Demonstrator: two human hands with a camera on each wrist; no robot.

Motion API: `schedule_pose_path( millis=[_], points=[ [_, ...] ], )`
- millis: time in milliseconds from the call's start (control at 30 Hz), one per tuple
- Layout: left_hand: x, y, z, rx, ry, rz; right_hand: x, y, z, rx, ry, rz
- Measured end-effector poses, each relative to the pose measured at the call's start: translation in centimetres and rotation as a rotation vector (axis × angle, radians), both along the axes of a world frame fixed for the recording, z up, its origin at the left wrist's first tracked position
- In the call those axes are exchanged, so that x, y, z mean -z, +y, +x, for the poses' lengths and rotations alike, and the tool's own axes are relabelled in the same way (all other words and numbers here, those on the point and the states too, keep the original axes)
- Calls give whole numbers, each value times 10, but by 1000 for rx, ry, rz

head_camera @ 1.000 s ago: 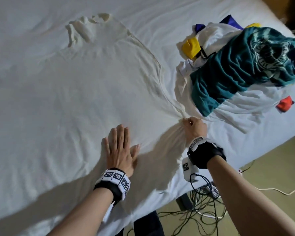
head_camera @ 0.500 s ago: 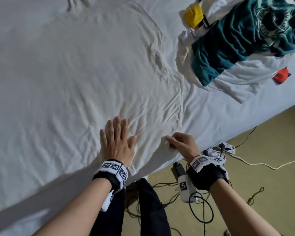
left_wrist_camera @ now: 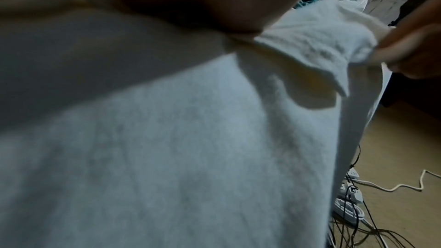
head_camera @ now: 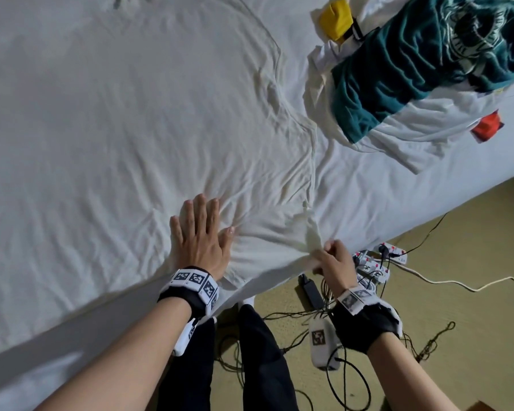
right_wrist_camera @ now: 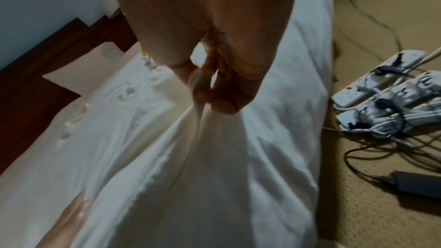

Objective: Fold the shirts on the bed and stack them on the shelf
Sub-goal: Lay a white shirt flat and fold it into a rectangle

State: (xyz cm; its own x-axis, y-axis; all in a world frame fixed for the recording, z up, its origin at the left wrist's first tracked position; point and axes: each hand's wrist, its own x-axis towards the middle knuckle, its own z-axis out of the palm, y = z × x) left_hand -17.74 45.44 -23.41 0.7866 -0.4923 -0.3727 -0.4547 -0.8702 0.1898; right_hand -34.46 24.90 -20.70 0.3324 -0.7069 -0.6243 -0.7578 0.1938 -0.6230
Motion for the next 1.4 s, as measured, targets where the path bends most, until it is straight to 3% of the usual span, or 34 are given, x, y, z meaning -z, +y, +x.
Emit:
schedule_pose_path(
  millis=[200,367,600,733,800,900,1067,1133,1233,1333,1367,1400],
  points=[
    [-2,-3,-1,-24,34,-37,-22,3,-12,-309,249,-114],
    [-6,-4,-2,8,68,-42,-19,6,34,-282,151,-339],
    [-10,-7,-9,11,74,-28,-4,-17,74,-35,121,-265],
    [-10,-3,-11,26,82,-28,-1,-19,80,54,272,-280],
    [-10,2,-8,29,75,-26,-7,-1,94,-100,311,-439],
    [-12,17,3,-55,18,-49,-20,48,127,-529,122,-629],
    [-6,69,19,-267,-39,-9,-4,141,178,-1223,-89,-508],
    [1,95,19,-312,-31,39,13,165,184,-1419,-79,-471],
    [6,159,14,-522,-21,78,29,175,181,-1497,59,-498],
    [-9,234,15,-1033,-62,105,25,187,185,-1487,126,-467],
    [-13,245,20,-1127,-63,104,21,194,189,-1475,105,-456],
    [-12,246,26,-1107,-84,78,19,204,195,-1484,77,-457]
  ],
)
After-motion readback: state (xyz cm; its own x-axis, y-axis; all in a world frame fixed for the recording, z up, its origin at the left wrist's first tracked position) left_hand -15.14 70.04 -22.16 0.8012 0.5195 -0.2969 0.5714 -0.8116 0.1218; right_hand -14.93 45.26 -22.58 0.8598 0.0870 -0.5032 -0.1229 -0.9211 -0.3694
